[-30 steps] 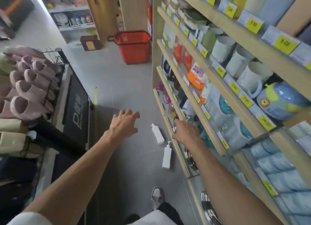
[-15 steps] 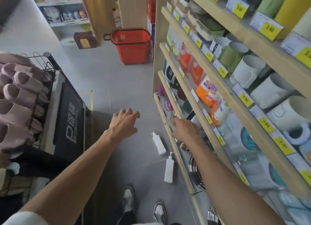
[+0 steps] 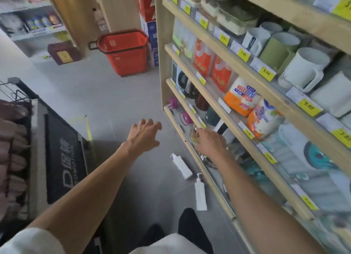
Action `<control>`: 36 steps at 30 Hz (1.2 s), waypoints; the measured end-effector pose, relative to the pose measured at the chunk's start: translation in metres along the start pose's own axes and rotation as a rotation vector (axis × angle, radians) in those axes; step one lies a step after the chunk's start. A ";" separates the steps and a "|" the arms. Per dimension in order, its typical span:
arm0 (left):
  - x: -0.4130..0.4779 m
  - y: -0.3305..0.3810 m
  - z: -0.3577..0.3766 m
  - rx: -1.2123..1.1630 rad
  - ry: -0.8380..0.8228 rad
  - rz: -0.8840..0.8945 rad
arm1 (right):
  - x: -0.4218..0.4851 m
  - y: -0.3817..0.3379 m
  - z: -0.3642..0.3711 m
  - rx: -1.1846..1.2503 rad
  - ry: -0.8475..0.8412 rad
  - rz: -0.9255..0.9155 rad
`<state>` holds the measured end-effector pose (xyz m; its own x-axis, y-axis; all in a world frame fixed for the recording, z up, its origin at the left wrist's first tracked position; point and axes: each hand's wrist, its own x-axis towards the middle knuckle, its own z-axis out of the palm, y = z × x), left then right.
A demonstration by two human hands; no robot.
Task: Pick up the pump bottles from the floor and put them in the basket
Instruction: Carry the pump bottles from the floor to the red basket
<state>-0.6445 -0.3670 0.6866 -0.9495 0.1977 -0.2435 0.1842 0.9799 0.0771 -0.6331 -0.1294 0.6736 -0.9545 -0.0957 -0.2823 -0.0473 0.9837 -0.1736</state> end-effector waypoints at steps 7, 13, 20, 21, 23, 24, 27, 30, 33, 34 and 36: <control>0.086 -0.010 0.123 0.057 -0.045 0.029 | 0.071 0.037 0.110 0.009 0.019 0.000; 0.184 -0.017 0.288 0.069 -0.038 0.070 | 0.156 0.080 0.270 0.087 -0.009 0.030; 0.275 -0.019 0.496 0.142 -0.053 0.151 | 0.233 0.127 0.467 0.094 -0.012 0.104; 0.285 -0.019 0.522 0.158 -0.056 0.160 | 0.240 0.133 0.490 0.096 -0.012 0.109; 0.299 -0.020 0.565 0.200 -0.072 0.174 | 0.251 0.146 0.531 0.101 -0.004 0.110; 0.306 -0.021 0.584 0.213 -0.066 0.177 | 0.258 0.151 0.547 0.107 0.011 0.106; 0.325 -0.026 0.629 0.229 -0.047 0.179 | 0.276 0.166 0.586 0.109 0.051 0.098; 0.336 -0.027 0.660 0.235 -0.058 0.180 | 0.288 0.177 0.609 0.081 0.047 0.102; 0.345 -0.024 0.681 0.269 -0.083 0.197 | 0.293 0.184 0.624 0.065 0.044 0.101; 0.349 -0.022 0.686 0.277 -0.087 0.206 | 0.294 0.186 0.628 0.061 0.043 0.102; 0.359 -0.018 0.696 0.272 -0.081 0.225 | 0.295 0.192 0.638 0.063 0.047 0.113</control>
<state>-0.8122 -0.2939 -0.0752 -0.8565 0.4003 -0.3259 0.4574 0.8812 -0.1197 -0.7358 -0.0660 -0.0448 -0.9655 0.0235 -0.2594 0.0782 0.9761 -0.2026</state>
